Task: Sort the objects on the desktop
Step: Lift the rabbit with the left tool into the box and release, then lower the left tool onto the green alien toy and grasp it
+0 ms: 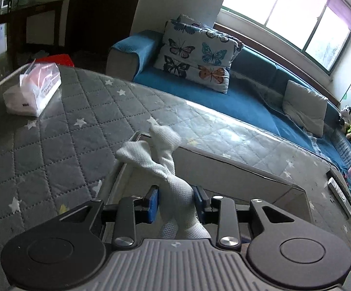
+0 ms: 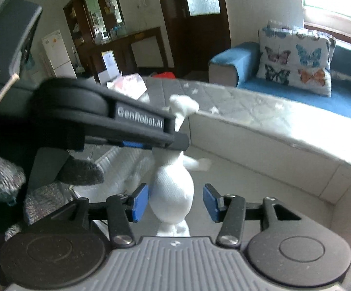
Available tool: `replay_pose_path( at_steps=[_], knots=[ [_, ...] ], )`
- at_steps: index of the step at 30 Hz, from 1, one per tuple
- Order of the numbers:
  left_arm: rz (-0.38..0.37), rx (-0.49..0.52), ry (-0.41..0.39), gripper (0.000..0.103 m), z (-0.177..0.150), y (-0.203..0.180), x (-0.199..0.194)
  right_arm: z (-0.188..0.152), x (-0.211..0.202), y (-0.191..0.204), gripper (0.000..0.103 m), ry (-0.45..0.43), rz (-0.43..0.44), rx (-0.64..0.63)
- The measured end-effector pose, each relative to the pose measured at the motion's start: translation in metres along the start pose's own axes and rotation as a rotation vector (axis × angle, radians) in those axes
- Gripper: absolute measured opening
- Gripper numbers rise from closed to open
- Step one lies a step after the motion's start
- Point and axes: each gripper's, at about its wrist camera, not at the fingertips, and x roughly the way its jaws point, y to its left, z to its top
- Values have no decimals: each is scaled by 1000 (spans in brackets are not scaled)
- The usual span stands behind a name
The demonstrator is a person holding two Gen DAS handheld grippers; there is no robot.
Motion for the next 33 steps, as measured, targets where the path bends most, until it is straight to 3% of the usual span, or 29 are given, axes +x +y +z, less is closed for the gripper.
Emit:
replay_pose_path(
  at_steps=[3, 6, 17, 33],
  knots=[
    [-9, 9, -19, 34, -3, -7, -13, 2, -11, 1, 57, -23, -2, -23],
    [-10, 24, -25, 34, -8, -14, -23, 0, -24, 5, 66, -51, -10, -41],
    [-22, 40, -58, 34, -44, -39, -65, -24, -83, 21, 67, -109, -14, -96],
    [-41, 65, -56, 34, -113, -75, -99, -89, -142, 15, 72, -112, -25, -105]
  ],
)
